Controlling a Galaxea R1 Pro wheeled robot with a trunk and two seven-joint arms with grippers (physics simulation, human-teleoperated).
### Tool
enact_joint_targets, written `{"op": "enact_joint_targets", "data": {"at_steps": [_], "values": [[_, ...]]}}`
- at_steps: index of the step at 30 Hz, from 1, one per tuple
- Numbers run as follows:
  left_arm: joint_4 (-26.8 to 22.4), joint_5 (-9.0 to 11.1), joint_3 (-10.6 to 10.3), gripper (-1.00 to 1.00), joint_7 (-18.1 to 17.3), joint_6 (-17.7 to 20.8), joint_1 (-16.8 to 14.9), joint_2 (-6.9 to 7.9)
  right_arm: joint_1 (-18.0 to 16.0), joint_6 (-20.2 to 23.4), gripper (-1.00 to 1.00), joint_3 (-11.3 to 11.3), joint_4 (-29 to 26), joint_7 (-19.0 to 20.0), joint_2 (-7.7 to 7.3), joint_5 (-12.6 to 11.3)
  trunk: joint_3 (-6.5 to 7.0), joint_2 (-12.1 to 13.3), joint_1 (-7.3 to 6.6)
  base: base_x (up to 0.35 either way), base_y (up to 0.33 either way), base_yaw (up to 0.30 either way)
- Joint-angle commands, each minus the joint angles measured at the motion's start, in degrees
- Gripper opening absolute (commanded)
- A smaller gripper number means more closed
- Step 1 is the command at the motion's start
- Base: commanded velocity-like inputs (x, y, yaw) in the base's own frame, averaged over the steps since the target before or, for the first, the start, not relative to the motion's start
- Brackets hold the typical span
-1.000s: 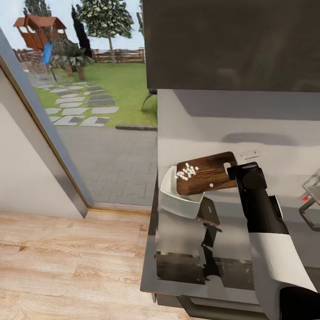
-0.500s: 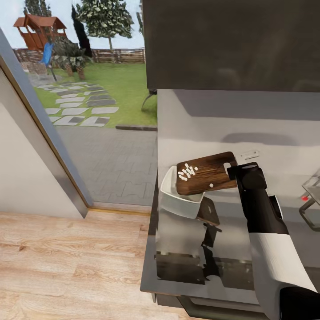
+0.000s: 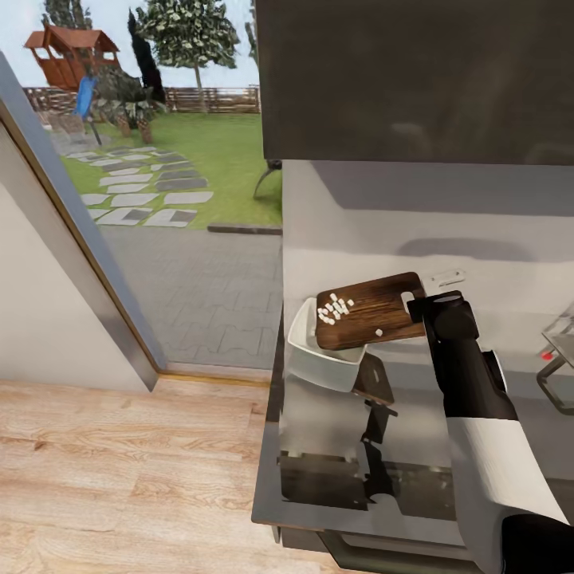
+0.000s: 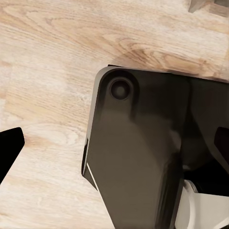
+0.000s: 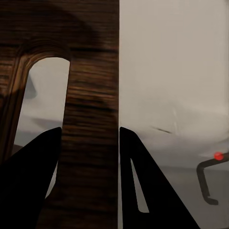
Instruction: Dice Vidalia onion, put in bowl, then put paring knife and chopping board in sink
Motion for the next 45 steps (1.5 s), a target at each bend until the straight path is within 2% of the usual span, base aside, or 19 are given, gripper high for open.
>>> {"op": "enact_joint_targets", "data": {"at_steps": [1, 20, 30, 45], "values": [[-0.08, 0.59, -0.12, 1.0, -0.27, -0.04, 0.02, 0.01, -0.06, 0.19, -1.0, 0.0, -0.06, 0.59, -0.01, 0.64, -0.08, -0.09, 0.03, 0.0, 0.0, 0.0], [-0.08, 0.59, -0.12, 1.0, -0.27, -0.04, 0.02, 0.03, -0.06, 0.28, -1.0, 0.17, -0.06, 0.4, -0.01, 0.74, -0.08, -0.09, 0.03, 0.0, 0.0, 0.0], [-0.07, 0.59, -0.12, 1.0, -0.27, -0.04, 0.02, 0.02, -0.04, 0.29, -1.0, 0.26, -0.06, -2.18, 0.39, 1.76, -0.08, -0.09, 0.03, 0.0, 0.0, 0.0], [-0.02, 0.59, -0.12, 1.0, -0.27, -0.04, 0.03, 0.02, -0.05, 0.29, -1.0, 0.26, -0.06, -2.12, 0.52, 1.78, -0.08, -0.09, 0.03, 0.0, 0.0, 0.0]]}}
